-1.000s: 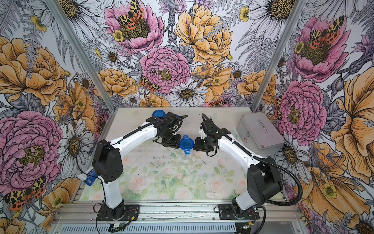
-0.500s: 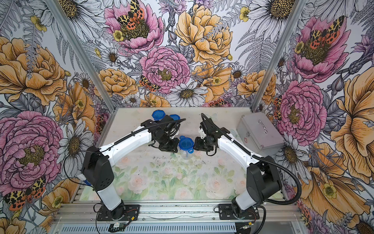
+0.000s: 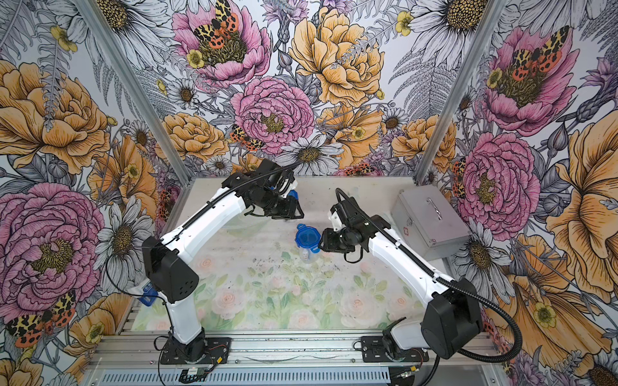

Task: Pack away toiletry kits
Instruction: Close the fastener on the container.

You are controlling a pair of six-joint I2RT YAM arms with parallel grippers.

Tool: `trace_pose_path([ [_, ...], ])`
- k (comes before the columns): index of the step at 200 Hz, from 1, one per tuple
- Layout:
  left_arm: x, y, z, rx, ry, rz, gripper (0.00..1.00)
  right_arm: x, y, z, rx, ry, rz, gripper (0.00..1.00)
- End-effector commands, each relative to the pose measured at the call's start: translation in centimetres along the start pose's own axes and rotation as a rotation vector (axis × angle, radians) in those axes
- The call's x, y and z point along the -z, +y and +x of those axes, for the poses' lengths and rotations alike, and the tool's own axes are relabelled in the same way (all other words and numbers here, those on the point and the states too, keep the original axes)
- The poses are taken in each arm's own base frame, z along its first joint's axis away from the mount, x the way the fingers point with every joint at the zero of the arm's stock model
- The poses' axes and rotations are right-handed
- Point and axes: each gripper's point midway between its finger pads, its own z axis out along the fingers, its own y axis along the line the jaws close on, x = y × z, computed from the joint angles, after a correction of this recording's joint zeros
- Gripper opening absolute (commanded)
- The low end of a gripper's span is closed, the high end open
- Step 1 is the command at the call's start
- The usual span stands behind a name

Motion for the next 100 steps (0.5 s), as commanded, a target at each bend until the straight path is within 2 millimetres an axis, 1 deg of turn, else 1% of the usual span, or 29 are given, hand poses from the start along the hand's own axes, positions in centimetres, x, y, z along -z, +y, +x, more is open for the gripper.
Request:
trace_pose_path([
  [1, -2.0, -0.1, 0.3, -0.044, 0.056, 0.019, 0.51, -0.8, 0.3, 0.4, -0.019, 0.025, -0.003, 0.45],
  [32, -3.5, 0.0, 0.2, -0.070, 0.071, -0.002, 0.52, -1.5, -0.4, 0.1, -0.043, 0.019, 0.030, 0.45],
  [59, -4.4, -0.7, 0.0, -0.093, 0.076, -0.004, 0.52, -2.5, -1.0, 0.4, -0.057, 0.043, 0.050, 0.45],
  [100, -5.3, -0.9, -0.1, -0.097, 0.086, -0.006, 0.52, -2.7, -2.2, -0.3, -0.080, 0.018, 0.075, 0.44],
])
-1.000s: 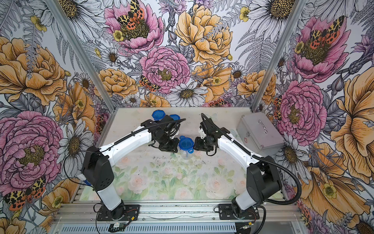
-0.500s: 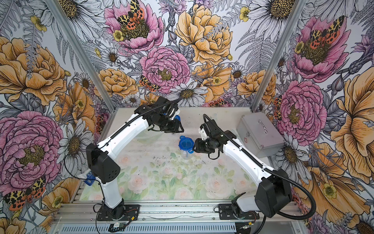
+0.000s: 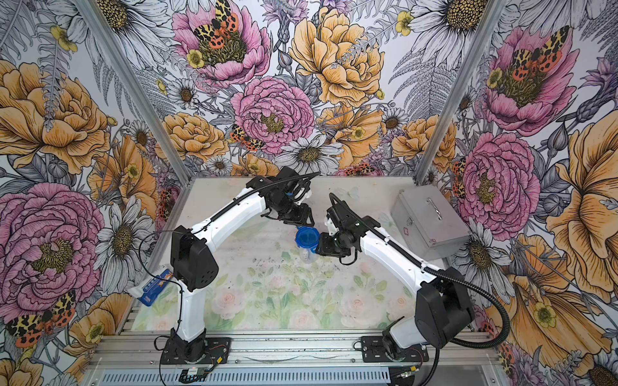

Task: Pack away toiletry kits
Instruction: Close the fastener on the container.

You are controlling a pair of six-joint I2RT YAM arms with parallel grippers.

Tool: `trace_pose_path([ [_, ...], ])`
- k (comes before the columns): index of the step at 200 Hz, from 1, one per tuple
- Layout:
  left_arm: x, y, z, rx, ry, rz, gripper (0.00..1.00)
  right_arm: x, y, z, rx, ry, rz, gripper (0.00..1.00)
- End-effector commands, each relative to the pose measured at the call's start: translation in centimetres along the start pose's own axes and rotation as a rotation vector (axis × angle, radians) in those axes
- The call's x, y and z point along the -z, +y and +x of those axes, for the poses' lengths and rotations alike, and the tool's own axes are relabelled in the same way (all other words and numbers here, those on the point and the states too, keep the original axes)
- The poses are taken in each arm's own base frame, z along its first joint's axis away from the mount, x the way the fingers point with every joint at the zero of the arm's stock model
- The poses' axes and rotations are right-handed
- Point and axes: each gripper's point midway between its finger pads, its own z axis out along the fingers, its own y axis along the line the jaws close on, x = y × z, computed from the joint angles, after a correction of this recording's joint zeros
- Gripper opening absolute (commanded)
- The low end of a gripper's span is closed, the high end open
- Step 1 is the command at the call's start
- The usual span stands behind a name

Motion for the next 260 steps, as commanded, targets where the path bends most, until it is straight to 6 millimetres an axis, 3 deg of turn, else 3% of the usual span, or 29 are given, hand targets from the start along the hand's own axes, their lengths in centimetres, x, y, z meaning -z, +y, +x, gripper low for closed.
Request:
trace_pose_path([
  [1, 0.0, -0.2, -0.8, -0.030, -0.021, 0.000, 0.52, -0.3, -0.9, -1.1, -0.027, -0.038, 0.023, 0.44],
  [85, -1.3, 0.0, 0.5, -0.014, 0.025, -0.014, 0.52, -1.0, -0.6, -2.0, -0.054, -0.073, -0.032, 0.44],
  [208, -1.6, -0.6, 2.9, 0.021, 0.062, -0.037, 0.52, -1.5, -1.2, -2.2, -0.102, -0.107, -0.072, 0.43],
  [260, -1.7, 0.4, 2.9, 0.043, 0.058, -0.071, 0.52, -1.4, -1.0, -2.6, -0.105, -0.123, -0.087, 0.43],
])
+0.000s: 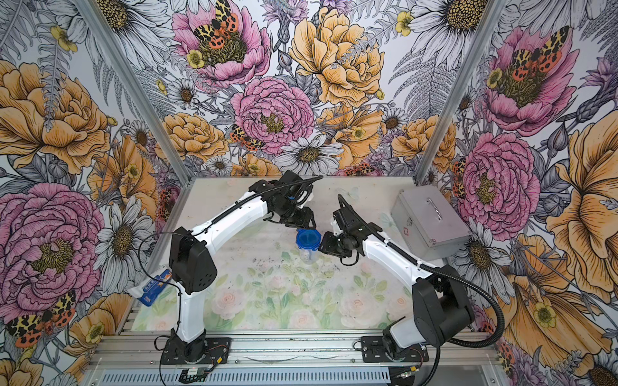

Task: Pack away toiletry kits
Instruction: Close the fastener on the container.

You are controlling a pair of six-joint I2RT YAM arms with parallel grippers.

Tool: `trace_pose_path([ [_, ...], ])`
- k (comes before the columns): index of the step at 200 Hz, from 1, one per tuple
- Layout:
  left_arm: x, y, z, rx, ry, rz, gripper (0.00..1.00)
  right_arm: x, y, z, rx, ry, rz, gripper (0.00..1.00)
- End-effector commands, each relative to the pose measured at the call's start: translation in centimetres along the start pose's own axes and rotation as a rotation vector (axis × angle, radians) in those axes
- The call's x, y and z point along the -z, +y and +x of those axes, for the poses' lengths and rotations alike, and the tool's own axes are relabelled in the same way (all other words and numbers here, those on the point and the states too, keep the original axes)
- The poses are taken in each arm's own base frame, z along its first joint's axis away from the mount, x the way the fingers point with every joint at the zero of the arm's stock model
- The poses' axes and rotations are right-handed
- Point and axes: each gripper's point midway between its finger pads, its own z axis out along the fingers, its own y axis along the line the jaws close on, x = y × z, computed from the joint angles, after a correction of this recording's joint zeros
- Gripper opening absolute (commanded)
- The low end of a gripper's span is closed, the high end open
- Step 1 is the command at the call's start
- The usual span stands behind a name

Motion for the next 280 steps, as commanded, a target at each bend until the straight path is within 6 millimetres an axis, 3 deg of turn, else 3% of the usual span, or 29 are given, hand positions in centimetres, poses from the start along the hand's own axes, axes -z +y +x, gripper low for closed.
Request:
trace_pose_path([
  [1, -0.6, 0.6, 2.1, 0.036, 0.063, -0.042, 0.52, 0.5, 0.8, -1.0, 0.001, -0.040, -0.039, 0.43],
  [30, -0.2, 1.6, 1.4, 0.062, 0.038, -0.073, 0.53, 0.5, 0.9, -0.9, 0.002, -0.038, -0.044, 0.43],
  [58, -0.1, 1.3, 0.9, 0.048, 0.029, -0.061, 0.53, 0.3, 0.6, -0.5, -0.001, -0.027, -0.042, 0.43],
  [154, -1.0, 0.5, 2.9, 0.064, 0.083, -0.048, 0.60, 0.1, 1.3, -0.9, 0.011, -0.024, -0.068, 0.43],
  [280, 0.7, 0.9, 2.3, 0.126, 0.043, 0.011, 0.64, 0.3, 0.6, -0.7, -0.003, -0.036, -0.052, 0.43],
])
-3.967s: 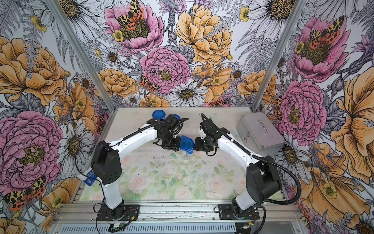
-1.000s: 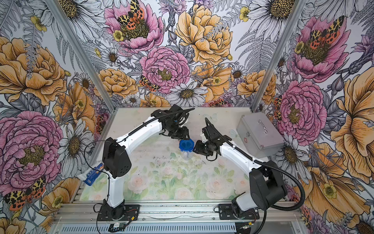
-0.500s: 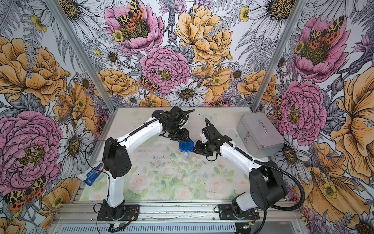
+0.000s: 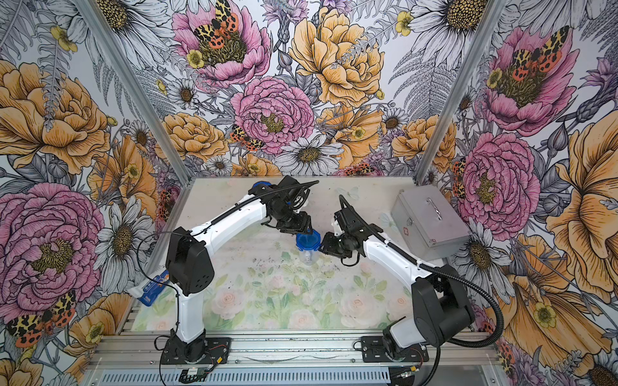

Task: Pack away toiletry kits
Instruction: Close the fastener on the container.

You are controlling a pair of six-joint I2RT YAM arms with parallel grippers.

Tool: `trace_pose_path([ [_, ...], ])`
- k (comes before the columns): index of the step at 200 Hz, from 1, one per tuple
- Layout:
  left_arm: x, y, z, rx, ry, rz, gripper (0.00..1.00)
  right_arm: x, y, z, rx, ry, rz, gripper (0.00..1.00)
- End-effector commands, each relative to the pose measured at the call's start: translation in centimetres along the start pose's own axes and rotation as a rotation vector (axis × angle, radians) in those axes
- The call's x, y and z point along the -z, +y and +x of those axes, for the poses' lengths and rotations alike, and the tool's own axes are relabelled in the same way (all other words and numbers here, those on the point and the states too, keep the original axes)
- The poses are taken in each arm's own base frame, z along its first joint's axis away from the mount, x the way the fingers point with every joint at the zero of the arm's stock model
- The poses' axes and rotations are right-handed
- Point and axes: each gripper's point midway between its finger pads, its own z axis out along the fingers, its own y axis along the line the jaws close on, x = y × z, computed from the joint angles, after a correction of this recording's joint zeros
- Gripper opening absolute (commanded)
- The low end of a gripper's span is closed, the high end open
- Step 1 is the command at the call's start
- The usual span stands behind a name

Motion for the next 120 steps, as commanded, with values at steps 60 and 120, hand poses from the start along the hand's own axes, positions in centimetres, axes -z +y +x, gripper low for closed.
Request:
trace_pose_path([
  [60, 1.7, -1.7, 0.5, 0.025, 0.001, 0.102, 0.67, 0.6, 1.1, -1.4, 0.015, -0.047, -0.037, 0.43],
  [120, 1.4, -1.3, 1.0, 0.036, 0.011, 0.102, 0.66, 0.5, 1.6, -1.9, 0.024, -0.047, -0.044, 0.42],
])
